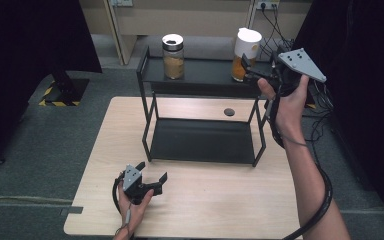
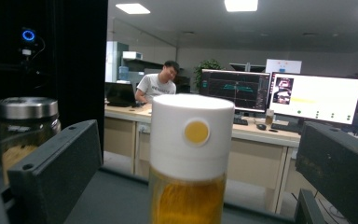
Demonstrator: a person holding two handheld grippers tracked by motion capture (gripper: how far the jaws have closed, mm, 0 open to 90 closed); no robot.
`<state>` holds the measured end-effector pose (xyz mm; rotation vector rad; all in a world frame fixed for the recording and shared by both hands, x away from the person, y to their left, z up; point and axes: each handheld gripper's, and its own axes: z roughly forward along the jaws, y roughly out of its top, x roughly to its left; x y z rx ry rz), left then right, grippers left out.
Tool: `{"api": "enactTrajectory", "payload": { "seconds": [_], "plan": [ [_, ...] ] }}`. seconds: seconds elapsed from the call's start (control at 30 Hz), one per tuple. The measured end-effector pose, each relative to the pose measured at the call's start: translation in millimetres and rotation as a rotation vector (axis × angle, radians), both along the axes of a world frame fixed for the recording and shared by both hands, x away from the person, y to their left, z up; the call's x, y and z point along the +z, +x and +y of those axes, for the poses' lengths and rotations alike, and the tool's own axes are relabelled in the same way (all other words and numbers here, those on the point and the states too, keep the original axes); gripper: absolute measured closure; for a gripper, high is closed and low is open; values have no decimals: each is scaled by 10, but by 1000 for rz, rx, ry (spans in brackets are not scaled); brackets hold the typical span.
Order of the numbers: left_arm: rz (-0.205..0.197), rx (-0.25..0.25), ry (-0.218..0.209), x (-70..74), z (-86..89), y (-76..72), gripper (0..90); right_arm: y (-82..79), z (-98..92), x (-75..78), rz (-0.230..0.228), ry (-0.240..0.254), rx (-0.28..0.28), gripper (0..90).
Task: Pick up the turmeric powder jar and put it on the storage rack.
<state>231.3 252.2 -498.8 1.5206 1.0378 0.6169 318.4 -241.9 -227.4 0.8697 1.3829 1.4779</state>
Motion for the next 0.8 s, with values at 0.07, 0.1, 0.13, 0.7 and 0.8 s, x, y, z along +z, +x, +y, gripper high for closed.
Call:
{"api": "enactTrajectory", "payload": {
  "seconds": [0.07, 0.1, 0.13, 0.7, 0.8],
  "plan": [
    [-1, 0, 1, 0, 0, -1, 11, -33, -27, -32, 1, -6, 5, 4],
    [-1, 0, 2, 0, -1, -1, 11, -51, -42, -51, 2, -8, 7, 4],
    [-2, 0, 2, 0, -1, -2, 11, -69, -59, -75, 0, -10, 10, 4],
    [-5, 9, -7, -11, -6, -15, 11, -391, -291, -538, 26, -19, 69, 4],
    [-4, 9, -7, -10, -4, -13, 10, -419, -295, -596, 28, -14, 73, 4]
  ]
}}
